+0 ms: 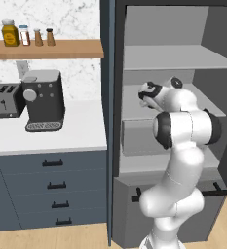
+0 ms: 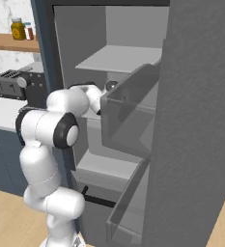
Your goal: Place one lime and one chicken drumstick in each tupperware on the nearby counter, to pack two identical lunches.
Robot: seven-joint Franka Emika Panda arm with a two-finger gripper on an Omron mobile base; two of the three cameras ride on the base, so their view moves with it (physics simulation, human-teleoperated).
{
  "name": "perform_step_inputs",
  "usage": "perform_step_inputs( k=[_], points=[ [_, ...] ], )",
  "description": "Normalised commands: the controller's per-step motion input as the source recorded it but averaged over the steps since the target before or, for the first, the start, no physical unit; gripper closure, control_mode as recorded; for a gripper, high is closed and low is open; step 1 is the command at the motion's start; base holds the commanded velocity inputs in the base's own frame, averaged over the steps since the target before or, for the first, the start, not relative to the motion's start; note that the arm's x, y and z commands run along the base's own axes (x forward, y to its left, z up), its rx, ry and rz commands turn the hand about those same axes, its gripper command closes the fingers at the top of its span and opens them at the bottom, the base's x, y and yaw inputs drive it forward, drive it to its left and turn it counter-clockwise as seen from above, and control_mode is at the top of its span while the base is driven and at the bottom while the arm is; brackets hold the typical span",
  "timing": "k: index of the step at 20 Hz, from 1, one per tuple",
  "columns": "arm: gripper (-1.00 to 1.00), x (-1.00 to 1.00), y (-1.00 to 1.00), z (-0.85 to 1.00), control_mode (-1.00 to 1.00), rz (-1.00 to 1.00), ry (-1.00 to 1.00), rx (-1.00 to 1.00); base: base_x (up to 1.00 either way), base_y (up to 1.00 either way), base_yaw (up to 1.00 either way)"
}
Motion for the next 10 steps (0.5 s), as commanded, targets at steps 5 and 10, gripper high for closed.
perform_step_inputs(
  k=[5,10],
  points=[
    [1.00,-1.00,0.00,0.26,-1.00,0.00,-0.04,0.02,0.00,0.00,0.00],
    [1.00,-1.00,0.00,0.52,-1.00,0.00,0.00,0.02,0.00,0.00,0.00]
  ],
)
